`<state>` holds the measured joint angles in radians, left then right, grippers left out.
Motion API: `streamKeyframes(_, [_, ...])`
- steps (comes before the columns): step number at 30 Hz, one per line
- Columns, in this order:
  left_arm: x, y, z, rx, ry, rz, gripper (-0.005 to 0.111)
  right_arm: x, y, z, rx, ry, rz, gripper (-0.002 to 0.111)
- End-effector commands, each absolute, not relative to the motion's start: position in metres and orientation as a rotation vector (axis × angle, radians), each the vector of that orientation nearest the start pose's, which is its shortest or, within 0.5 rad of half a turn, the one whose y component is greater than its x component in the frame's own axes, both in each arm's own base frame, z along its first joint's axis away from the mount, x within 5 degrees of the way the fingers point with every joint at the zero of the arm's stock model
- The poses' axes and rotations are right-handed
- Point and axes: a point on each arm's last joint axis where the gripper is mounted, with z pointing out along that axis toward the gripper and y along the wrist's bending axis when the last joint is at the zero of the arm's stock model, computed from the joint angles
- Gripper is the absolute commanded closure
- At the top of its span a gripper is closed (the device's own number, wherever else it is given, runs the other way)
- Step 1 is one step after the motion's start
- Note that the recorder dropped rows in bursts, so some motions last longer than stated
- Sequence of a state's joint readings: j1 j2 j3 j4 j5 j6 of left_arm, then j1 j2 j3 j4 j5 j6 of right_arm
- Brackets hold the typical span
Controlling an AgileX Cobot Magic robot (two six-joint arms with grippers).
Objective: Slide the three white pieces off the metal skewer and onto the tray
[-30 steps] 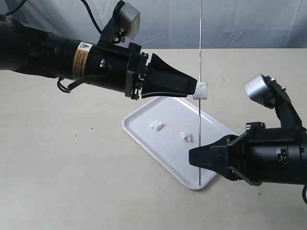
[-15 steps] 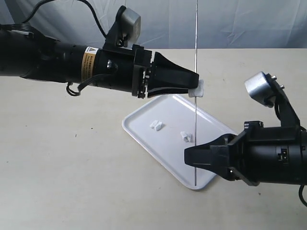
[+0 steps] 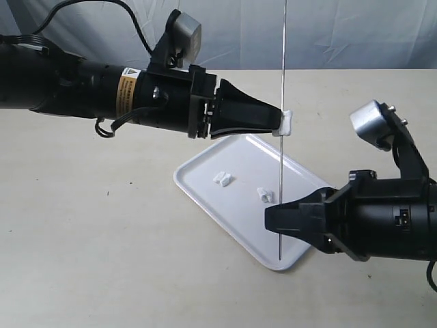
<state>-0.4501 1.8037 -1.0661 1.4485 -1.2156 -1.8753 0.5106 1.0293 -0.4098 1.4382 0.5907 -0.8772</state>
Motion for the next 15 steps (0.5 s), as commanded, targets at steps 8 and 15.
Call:
streamKeyframes(8, [0.2772, -0.2278, 0.2452, 0.722, 1.953, -1.83, 0.107, 0.1301, 0.1307, 0.2339, -0.343, 2.311, 1.195, 0.109])
streamKeyframes(15, [0.2764, -0.2277, 0.2442, 0.753, 1.95, -1.813, 0.107, 0.1301, 0.1307, 0.2339, -0.343, 2.311, 1.195, 0.109])
